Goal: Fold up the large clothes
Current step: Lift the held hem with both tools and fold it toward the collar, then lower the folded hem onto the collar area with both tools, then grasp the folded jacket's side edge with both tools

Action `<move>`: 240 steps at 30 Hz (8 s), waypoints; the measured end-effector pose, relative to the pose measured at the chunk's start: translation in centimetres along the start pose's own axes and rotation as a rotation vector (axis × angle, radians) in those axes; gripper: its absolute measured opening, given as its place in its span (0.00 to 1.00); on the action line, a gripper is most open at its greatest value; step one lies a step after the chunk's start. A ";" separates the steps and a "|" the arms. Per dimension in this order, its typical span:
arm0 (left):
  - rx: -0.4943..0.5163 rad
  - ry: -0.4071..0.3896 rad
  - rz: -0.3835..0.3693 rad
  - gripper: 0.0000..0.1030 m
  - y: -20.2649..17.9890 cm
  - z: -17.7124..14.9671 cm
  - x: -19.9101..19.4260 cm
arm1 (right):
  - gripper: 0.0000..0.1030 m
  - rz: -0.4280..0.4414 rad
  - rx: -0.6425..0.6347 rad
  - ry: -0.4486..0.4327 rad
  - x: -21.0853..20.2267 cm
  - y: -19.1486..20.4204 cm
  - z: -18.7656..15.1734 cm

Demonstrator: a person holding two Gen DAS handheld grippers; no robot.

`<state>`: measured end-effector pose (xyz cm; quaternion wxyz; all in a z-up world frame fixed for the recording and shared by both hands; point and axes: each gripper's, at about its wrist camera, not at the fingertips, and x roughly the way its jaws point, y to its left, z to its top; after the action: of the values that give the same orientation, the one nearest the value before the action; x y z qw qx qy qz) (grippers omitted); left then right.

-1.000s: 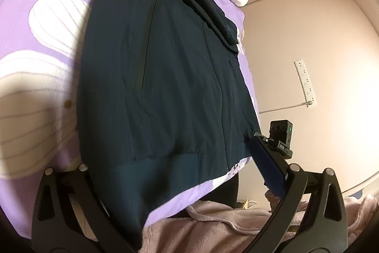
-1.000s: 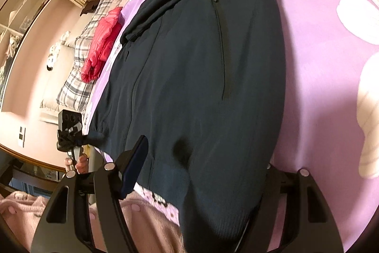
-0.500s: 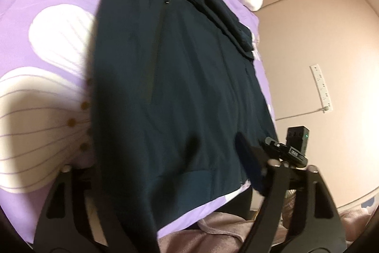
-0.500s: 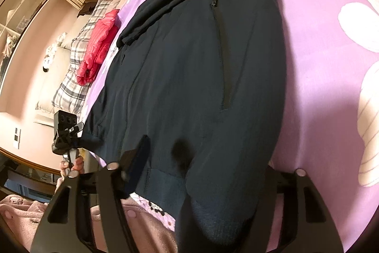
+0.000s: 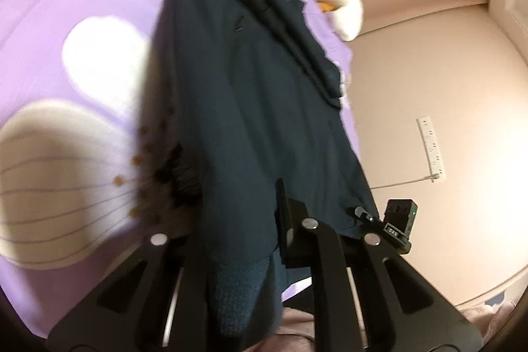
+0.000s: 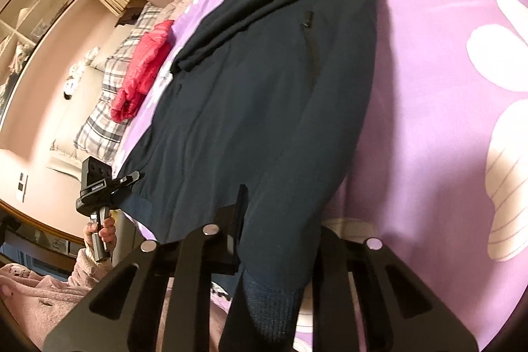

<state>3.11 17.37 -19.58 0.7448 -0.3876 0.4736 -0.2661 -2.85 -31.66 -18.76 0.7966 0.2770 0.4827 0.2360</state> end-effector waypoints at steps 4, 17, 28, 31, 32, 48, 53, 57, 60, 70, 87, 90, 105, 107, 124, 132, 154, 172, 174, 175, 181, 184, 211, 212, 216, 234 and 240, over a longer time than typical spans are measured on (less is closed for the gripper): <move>0.056 -0.042 -0.038 0.10 -2.1 0.9 -0.1 | 0.16 0.059 -0.020 -0.050 -0.4 1.5 0.7; 0.231 -0.159 -0.103 0.09 -8.4 2.9 -1.8 | 0.15 0.198 -0.171 -0.218 -2.9 7.5 4.1; 0.274 -0.177 -0.164 0.09 -9.2 2.5 -3.2 | 0.15 0.250 -0.189 -0.275 -4.7 8.2 3.8; 0.293 -0.178 -0.159 0.09 -9.8 2.4 -3.8 | 0.15 0.262 -0.203 -0.284 -5.5 8.6 3.8; 0.295 -0.178 -0.160 0.09 -9.9 2.4 -4.0 | 0.15 0.265 -0.207 -0.286 -5.8 8.8 3.8; 0.381 -0.158 -0.198 0.09 -13.4 -1.0 -8.2 | 0.15 0.257 -0.329 -0.310 -10.3 10.8 3.1; 0.404 -0.165 -0.232 0.09 -14.9 -2.1 -9.6 | 0.15 0.275 -0.394 -0.327 -11.7 12.2 2.3; 0.436 -0.177 -0.239 0.09 -16.5 -2.9 -11.1 | 0.15 0.287 -0.463 -0.345 -13.2 13.9 1.8; 0.466 -0.188 -0.247 0.09 -17.4 -3.5 -12.0 | 0.15 0.301 -0.513 -0.358 -14.3 15.1 1.4; 0.386 -0.194 -0.186 0.09 -16.0 -0.6 -10.7 | 0.15 0.279 -0.519 -0.385 -14.4 14.8 3.1; 0.189 -0.211 -0.010 0.10 -12.7 10.0 -5.5 | 0.15 0.222 -0.234 -0.410 -9.1 9.4 12.1; 0.172 -0.208 0.047 0.10 -12.1 11.4 -4.5 | 0.15 0.202 -0.203 -0.408 -8.1 8.7 13.6; 0.097 -0.154 0.113 0.12 -8.2 15.1 0.2 | 0.15 0.093 -0.078 -0.373 -4.1 4.5 17.4; 0.094 -0.150 0.123 0.12 -7.7 15.2 0.8 | 0.15 0.075 -0.070 -0.362 -3.3 4.0 17.6; 0.004 -0.100 0.163 0.14 -4.1 20.1 5.4 | 0.15 -0.010 -0.008 -0.307 1.8 0.4 21.2; -0.018 -0.086 0.186 0.14 -3.8 22.5 7.1 | 0.15 -0.029 0.035 -0.311 3.3 -0.7 23.5; -0.108 -0.039 0.327 0.17 0.0 28.0 12.8 | 0.15 -0.090 0.233 -0.260 9.0 -5.6 28.4; -0.154 0.007 0.391 0.17 1.5 30.4 15.0 | 0.15 -0.112 0.306 -0.231 11.1 -7.5 30.0; -0.166 0.010 0.385 0.17 1.9 30.4 15.1 | 0.15 -0.120 0.315 -0.221 11.4 -7.7 30.1; -0.172 0.011 0.378 0.17 2.0 30.3 15.1 | 0.15 -0.122 0.319 -0.215 11.5 -7.8 30.1; -0.221 -0.027 0.285 0.58 1.7 30.7 14.5 | 0.20 -0.103 0.343 -0.202 11.6 -8.3 30.1; -0.198 -0.033 0.308 0.58 1.1 31.0 14.7 | 0.28 -0.090 0.356 -0.215 11.3 -8.1 30.2; -0.208 -0.214 0.403 0.81 1.8 33.6 10.3 | 0.58 0.122 0.682 -0.332 10.1 -12.4 31.2; -0.182 -0.213 0.420 0.81 1.4 33.4 10.1 | 0.60 0.163 0.709 -0.352 9.9 -12.6 31.1; -0.028 -0.188 0.507 0.81 -0.8 32.5 10.1 | 0.68 0.252 0.758 -0.390 9.2 -12.7 30.9; 0.359 0.068 0.819 0.91 -1.6 27.8 19.5 | 0.39 -0.701 -0.318 0.009 17.3 -2.1 29.8; 0.298 -0.003 0.659 0.91 -2.7 28.2 16.0 | 0.39 -0.647 -0.407 -0.011 15.9 2.0 30.4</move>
<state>35.30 12.78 -18.21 0.8396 -0.1018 0.5279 -0.0771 30.96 -26.48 -16.01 0.8713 -0.0523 0.4841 0.0616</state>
